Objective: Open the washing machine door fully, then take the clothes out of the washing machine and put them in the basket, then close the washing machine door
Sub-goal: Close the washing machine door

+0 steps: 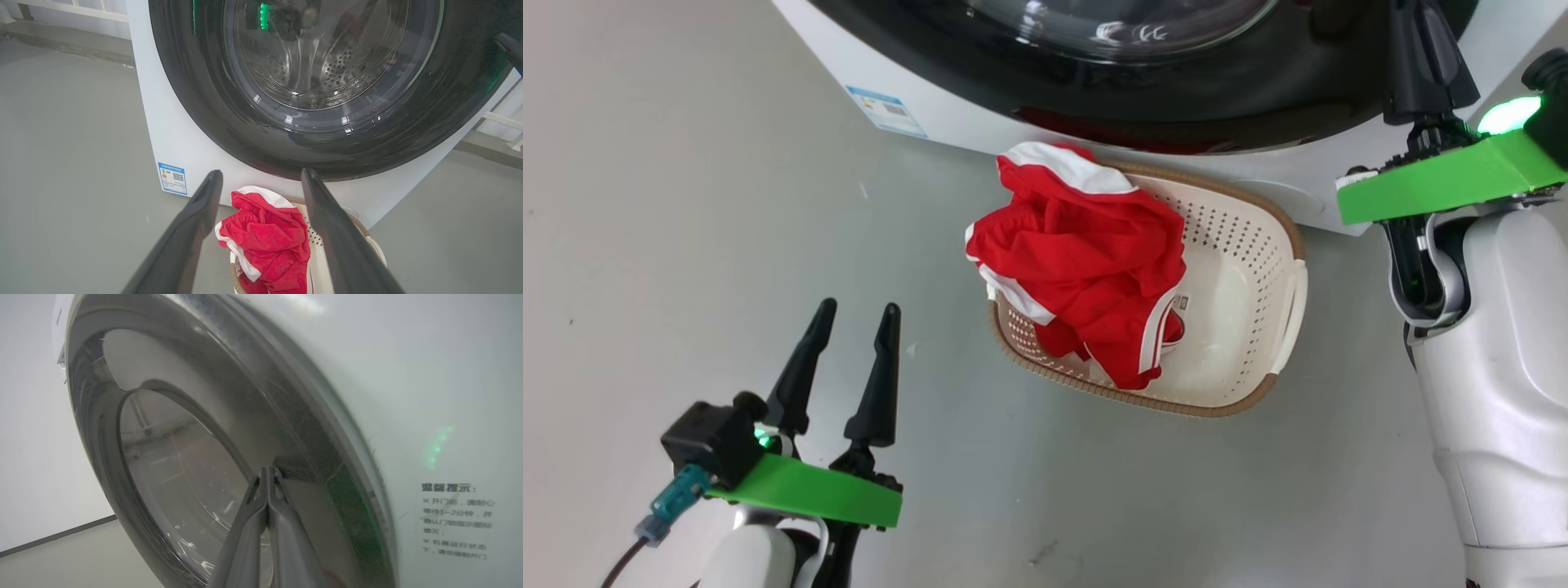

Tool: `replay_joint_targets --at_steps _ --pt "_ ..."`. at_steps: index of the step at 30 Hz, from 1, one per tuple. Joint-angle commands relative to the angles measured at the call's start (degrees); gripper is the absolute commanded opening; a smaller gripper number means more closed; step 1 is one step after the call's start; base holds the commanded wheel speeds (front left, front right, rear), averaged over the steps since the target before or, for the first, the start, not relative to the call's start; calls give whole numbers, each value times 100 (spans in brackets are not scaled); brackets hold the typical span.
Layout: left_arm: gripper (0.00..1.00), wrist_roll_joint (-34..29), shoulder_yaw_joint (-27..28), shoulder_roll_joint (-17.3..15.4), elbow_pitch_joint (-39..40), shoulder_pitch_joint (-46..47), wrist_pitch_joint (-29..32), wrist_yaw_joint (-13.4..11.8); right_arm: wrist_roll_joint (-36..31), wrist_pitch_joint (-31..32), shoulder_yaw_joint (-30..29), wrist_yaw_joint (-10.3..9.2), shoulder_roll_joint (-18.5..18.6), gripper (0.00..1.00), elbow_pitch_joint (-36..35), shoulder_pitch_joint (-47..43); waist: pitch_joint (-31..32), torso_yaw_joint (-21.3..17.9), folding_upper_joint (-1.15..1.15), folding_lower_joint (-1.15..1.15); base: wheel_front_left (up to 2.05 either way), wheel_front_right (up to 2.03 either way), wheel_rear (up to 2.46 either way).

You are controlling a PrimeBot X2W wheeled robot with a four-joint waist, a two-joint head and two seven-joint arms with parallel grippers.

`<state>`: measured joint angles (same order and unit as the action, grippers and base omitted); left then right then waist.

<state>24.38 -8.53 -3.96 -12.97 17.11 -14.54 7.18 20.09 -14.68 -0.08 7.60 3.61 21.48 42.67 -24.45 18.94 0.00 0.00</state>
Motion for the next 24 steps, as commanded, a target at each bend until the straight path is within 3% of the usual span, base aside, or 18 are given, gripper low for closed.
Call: replay_joint_targets --at_steps 1,9,20,21,22,24 --pt "100 37 168 -106 131 110 -46 31 -71 -32 -17 -11 -73 0 -122 234 -66 58 0 0 0 0 0" --pt "100 66 126 -116 121 175 -46 31 -66 -32 -265 -11 -73 0 -185 464 -141 81 0 0 0 0 0" --pt "100 4 139 -249 -53 19 -46 31 -57 -32 222 -11 -73 0 -144 -293 347 -71 0 0 0 0 0" --pt "100 -2 134 -271 -73 -6 -46 31 -56 -32 271 -11 -73 5 -156 -414 407 -93 0 0 0 0 0" --pt "100 -9 116 -299 -91 -32 -46 31 -51 -32 324 -11 -73 24 -166 -538 464 -116 0 0 0 0 0" --pt "100 -24 91 -359 -126 -85 -46 31 -47 -32 381 -11 -73 46 -205 -783 578 -167 0 0 0 0 0"
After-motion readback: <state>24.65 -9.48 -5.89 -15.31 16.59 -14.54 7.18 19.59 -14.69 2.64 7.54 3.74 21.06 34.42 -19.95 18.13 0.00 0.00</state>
